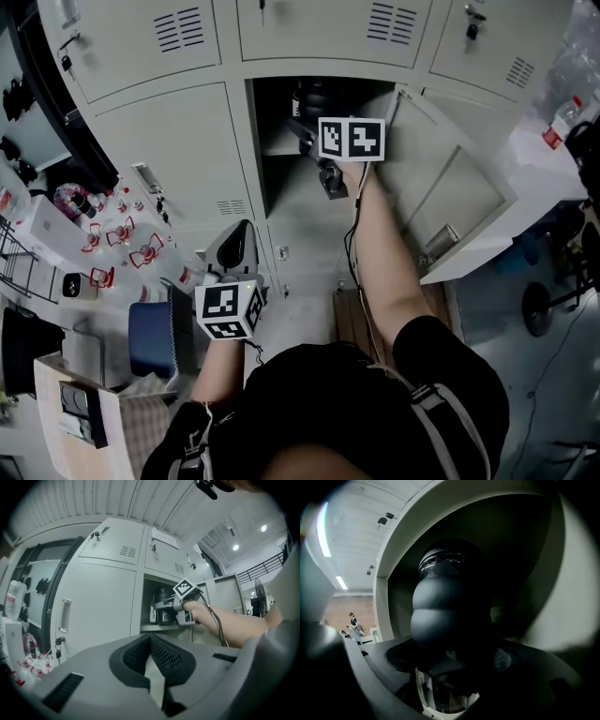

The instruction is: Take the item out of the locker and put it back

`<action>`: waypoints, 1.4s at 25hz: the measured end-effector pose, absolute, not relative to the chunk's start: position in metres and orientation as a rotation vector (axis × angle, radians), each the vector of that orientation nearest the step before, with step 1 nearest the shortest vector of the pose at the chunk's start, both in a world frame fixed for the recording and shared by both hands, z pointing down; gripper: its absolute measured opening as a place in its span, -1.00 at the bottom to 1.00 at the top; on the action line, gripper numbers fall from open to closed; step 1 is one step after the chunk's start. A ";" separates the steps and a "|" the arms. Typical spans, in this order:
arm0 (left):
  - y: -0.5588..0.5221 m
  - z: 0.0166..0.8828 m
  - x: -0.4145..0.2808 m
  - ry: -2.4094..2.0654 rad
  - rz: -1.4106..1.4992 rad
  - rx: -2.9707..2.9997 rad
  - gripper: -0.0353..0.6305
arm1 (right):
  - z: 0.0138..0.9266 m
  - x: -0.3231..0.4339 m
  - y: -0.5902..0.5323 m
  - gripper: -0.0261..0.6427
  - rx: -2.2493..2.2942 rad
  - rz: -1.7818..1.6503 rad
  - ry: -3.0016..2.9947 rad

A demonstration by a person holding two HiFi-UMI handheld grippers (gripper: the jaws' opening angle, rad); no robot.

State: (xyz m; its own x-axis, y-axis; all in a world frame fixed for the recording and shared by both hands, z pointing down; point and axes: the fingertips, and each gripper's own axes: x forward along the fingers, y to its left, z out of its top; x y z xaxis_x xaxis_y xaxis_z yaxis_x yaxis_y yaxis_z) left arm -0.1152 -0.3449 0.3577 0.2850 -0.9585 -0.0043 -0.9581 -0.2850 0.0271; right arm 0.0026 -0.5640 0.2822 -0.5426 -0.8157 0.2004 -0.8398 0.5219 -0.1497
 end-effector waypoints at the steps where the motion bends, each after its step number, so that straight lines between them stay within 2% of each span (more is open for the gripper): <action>1: -0.344 0.358 -0.114 -1.863 -0.032 2.504 -0.86 | 0.282 0.003 -0.561 0.28 1.432 0.360 -2.654; 16: -0.326 0.364 -0.107 -1.840 -0.026 2.507 -0.86 | 0.305 0.009 -0.499 0.28 1.407 0.399 -2.697; 35: -0.321 0.374 -0.097 -1.731 -0.076 2.543 -0.86 | 0.353 0.033 -0.385 0.28 1.646 0.014 -2.694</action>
State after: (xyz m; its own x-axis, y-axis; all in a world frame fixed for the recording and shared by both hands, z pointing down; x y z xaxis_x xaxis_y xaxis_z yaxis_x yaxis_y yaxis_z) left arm -0.0972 -0.3208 0.3737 0.3667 -0.9303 -0.0046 -0.9272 -0.3659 0.0807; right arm 0.0327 -0.3855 0.3534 -0.4563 -0.8898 -0.0090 -0.8896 0.4564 -0.0156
